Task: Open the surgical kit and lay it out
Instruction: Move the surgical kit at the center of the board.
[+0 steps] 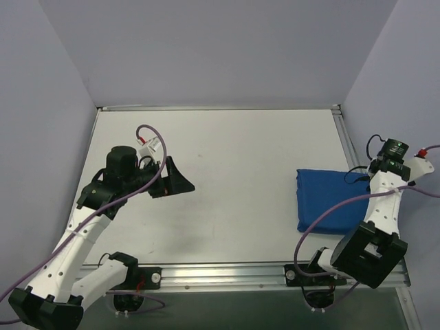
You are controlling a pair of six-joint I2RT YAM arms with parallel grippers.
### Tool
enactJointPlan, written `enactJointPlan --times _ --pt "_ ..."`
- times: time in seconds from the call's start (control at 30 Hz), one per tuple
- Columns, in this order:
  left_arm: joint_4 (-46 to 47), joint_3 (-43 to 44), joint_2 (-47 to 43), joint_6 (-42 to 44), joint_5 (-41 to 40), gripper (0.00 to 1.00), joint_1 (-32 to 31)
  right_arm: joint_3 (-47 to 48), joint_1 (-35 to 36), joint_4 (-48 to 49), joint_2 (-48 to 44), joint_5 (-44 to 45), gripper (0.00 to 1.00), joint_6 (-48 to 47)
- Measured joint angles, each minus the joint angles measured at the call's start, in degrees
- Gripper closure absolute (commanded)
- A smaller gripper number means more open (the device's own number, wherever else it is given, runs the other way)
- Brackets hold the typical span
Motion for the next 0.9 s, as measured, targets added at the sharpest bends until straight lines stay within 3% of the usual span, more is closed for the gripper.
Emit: enactJointPlan --times 0.1,0.17,0.57,0.9 --pt "0.39 0.0 0.44 0.07 1.03 0.06 -0.57 -2.05 -3.61 1.22 -2.43 1.49 0.96 -0.76" --pt "0.7 0.0 0.9 0.04 1.68 0.06 -1.03 -3.45 -5.03 1.38 -2.58 2.23 1.0 -0.79" --pt "2.14 0.74 2.03 -0.17 3.17 0.06 -2.19 -11.91 -3.98 7.87 8.15 1.92 1.0 0.33" --pt "1.66 1.92 2.19 -0.42 3.19 0.06 -2.19 -7.08 15.61 14.49 19.63 9.92 1.0 3.5"
